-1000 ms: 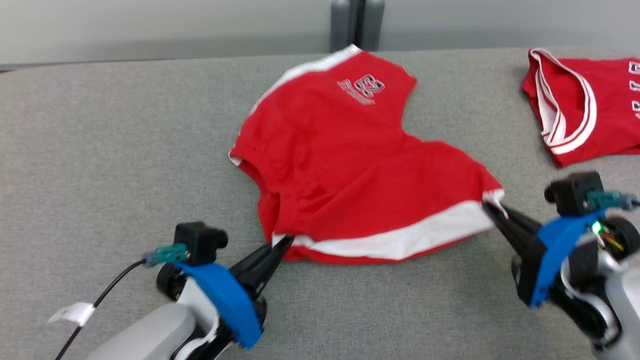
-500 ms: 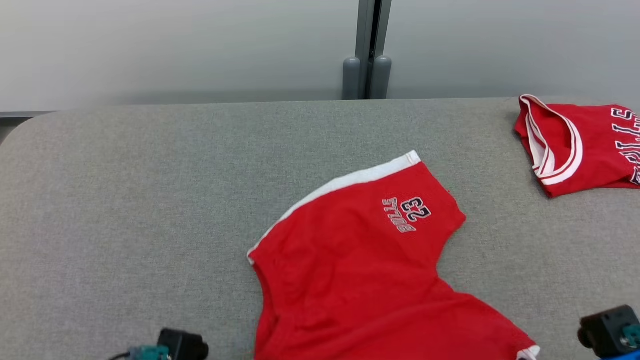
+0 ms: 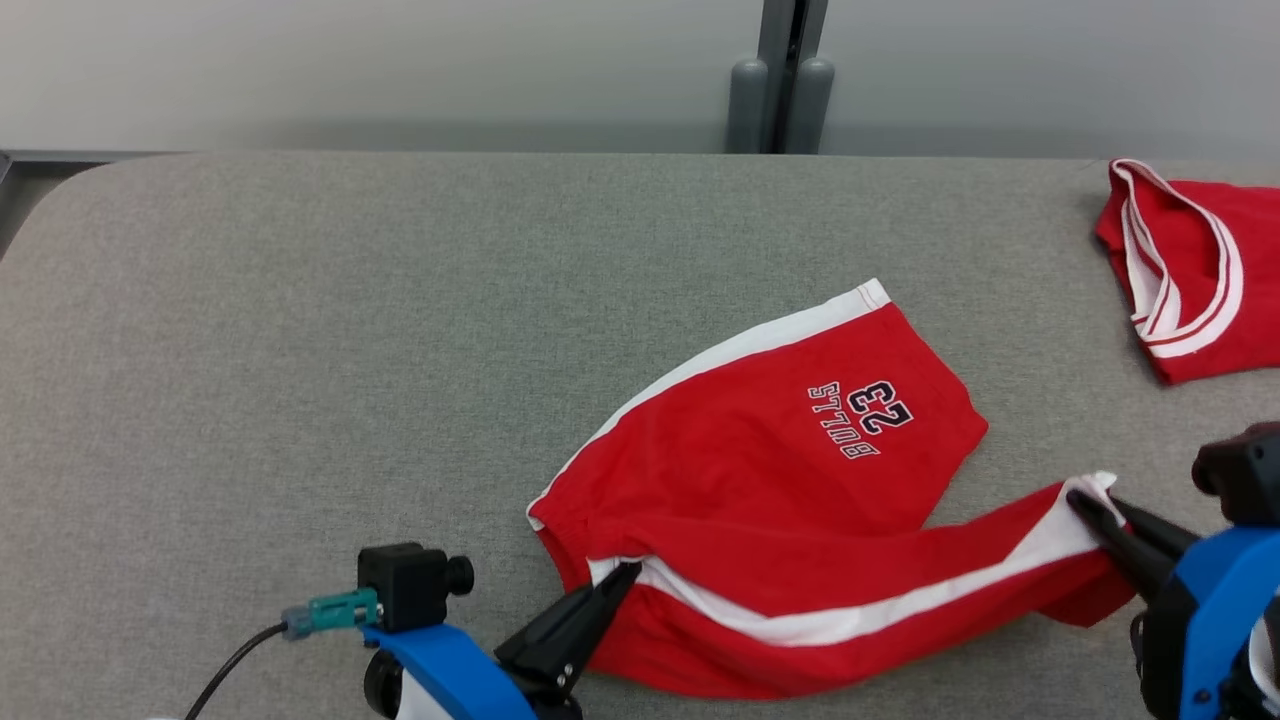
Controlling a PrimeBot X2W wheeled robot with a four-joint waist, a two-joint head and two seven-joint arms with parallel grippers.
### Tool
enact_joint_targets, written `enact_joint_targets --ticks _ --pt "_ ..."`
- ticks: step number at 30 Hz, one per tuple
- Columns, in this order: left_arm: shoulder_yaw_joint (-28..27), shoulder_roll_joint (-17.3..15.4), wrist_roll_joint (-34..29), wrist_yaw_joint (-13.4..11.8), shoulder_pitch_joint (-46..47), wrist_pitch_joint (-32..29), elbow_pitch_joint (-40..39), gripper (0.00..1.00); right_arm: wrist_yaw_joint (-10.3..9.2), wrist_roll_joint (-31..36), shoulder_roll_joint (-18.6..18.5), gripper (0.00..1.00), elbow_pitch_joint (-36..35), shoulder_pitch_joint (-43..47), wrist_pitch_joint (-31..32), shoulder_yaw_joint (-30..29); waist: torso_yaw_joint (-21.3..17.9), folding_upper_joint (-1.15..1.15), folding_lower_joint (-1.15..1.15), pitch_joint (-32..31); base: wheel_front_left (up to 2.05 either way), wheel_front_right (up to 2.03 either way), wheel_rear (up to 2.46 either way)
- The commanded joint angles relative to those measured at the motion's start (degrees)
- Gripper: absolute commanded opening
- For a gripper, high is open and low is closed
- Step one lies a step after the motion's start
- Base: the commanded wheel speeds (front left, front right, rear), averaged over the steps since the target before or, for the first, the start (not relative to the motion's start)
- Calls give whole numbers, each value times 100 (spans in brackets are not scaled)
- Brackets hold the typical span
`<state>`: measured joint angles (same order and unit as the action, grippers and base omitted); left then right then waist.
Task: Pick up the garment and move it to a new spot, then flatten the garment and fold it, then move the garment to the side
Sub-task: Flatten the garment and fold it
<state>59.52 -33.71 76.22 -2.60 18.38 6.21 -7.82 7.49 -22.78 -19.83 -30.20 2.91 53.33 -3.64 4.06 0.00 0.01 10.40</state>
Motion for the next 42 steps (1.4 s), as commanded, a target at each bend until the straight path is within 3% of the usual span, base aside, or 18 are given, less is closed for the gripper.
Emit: enact_joint_targets --ticks 1,9,20,33,39,40,41,42 --pt "-51 22 -16 26 135 35 74 0 1 6 -80 0 87 -163 -54 10 122 0 -1 125 0 0 0" --pt "-306 718 -6 50 634 289 1032 0 1 81 -632 0 1503 -1771 -714 588 473 0 -1 583 0 0 0" --pt "-441 1396 -69 146 1014 566 1979 0 1 187 -802 0 3042 -3235 -1442 1130 792 0 -1 1082 0 0 0" --pt "-465 1752 -196 220 1153 702 2535 0 1 325 -871 0 4066 -4005 -2064 1619 838 0 -1 1182 0 0 0" --pt "-441 1847 -259 188 1196 723 2677 0 1 415 -722 0 4394 -4202 -2400 1723 828 0 -1 1232 0 0 0" --pt "-435 1858 -265 188 1206 727 2695 0 1 435 -705 36 4455 -4219 -2452 1734 827 0 -1 1243 0 0 0" --pt "-424 1871 -270 194 1213 728 2713 0 1 412 -678 100 4539 -4225 -2486 1749 829 0 -1 1252 0 0 0" --pt "-416 1878 -291 194 1223 729 2735 40 1 394 -643 100 4610 -4244 -2529 1749 831 0 -1 1255 0 0 0"
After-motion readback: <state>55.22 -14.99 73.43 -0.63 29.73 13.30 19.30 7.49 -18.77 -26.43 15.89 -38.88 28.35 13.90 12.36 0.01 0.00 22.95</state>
